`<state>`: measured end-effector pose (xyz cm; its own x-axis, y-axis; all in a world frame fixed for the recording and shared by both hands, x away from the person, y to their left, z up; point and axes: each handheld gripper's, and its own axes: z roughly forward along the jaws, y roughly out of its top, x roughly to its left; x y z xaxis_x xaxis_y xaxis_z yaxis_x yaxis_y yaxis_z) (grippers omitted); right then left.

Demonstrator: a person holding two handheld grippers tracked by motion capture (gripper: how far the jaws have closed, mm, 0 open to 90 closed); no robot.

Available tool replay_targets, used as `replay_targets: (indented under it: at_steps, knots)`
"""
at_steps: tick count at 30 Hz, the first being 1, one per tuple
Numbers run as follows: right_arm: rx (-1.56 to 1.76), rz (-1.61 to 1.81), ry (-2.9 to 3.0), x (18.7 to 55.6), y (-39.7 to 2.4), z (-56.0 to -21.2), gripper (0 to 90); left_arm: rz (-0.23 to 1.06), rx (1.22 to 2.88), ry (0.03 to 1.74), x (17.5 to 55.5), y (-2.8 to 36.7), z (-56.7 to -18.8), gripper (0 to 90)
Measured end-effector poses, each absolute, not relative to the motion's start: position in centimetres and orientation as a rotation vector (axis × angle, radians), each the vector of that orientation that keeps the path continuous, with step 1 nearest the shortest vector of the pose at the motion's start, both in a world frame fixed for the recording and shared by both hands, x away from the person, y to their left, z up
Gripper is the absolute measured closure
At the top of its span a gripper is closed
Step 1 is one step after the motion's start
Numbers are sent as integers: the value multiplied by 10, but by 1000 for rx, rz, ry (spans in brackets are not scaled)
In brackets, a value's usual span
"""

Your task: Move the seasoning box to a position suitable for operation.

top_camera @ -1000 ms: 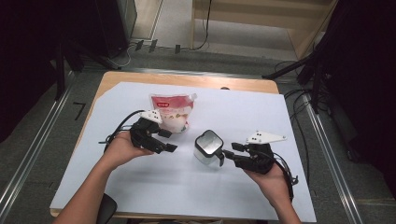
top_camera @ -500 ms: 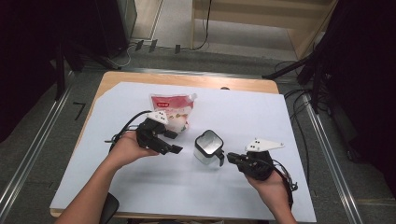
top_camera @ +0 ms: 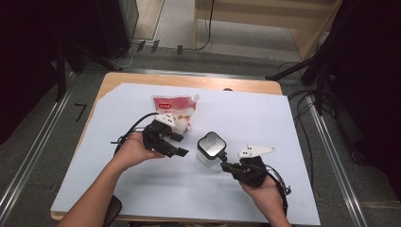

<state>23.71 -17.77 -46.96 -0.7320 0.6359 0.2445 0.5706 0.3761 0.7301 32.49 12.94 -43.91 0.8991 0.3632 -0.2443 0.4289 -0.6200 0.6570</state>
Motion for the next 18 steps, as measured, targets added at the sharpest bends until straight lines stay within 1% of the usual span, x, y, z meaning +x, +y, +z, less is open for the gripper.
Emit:
replay_targets:
  at_steps: [10,18]
  knots:
    - [1134,1278,2548,241,-179,-474,900,-112,2302,539,324,123,-441,350]
    - [1206,1278,2501,249,-194,-474,900,-111,2300,514,325,117,-444,355]
